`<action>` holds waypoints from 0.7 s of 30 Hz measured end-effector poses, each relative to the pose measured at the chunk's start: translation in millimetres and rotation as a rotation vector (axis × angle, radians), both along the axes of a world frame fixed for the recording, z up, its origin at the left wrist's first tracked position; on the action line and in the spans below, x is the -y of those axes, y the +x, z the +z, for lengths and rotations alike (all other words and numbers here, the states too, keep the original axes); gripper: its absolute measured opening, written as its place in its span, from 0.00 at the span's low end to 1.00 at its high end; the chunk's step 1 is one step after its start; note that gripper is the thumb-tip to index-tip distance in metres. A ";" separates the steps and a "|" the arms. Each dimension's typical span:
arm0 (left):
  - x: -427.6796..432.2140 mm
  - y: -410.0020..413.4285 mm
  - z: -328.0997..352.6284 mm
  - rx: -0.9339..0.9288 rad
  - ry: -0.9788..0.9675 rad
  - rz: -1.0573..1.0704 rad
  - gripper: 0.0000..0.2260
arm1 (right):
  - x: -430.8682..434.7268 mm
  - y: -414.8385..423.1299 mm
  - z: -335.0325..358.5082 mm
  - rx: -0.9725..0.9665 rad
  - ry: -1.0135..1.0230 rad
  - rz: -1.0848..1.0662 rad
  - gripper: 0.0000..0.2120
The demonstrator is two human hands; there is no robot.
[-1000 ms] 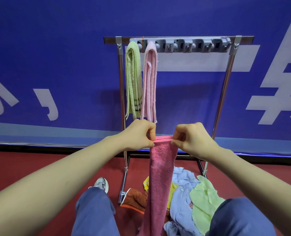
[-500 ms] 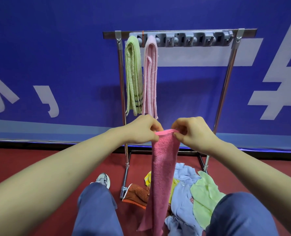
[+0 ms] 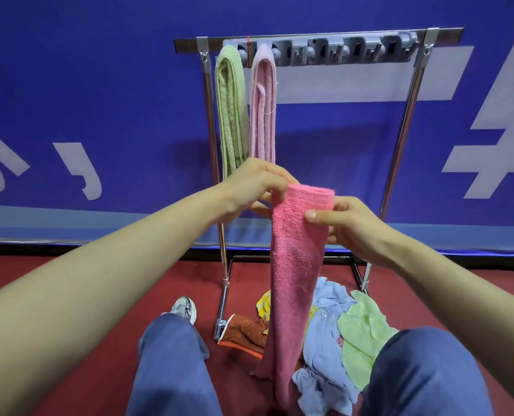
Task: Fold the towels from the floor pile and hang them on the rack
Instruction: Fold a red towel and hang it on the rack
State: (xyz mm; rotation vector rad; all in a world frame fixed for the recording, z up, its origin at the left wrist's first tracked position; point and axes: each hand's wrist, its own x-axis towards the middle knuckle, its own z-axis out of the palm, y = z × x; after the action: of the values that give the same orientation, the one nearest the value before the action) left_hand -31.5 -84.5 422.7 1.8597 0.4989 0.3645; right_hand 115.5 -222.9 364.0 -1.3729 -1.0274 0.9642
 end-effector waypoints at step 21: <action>-13.7 -4.4 -159.6 -0.351 -0.286 -0.282 0.10 | -24.2 11.4 -56.0 -0.362 -0.050 -0.196 0.17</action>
State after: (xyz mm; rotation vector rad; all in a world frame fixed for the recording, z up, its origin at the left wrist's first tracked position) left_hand -35.9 -70.8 263.1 1.6875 0.4863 -0.2179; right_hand 126.9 -198.7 308.1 -1.2543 -0.5898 1.0476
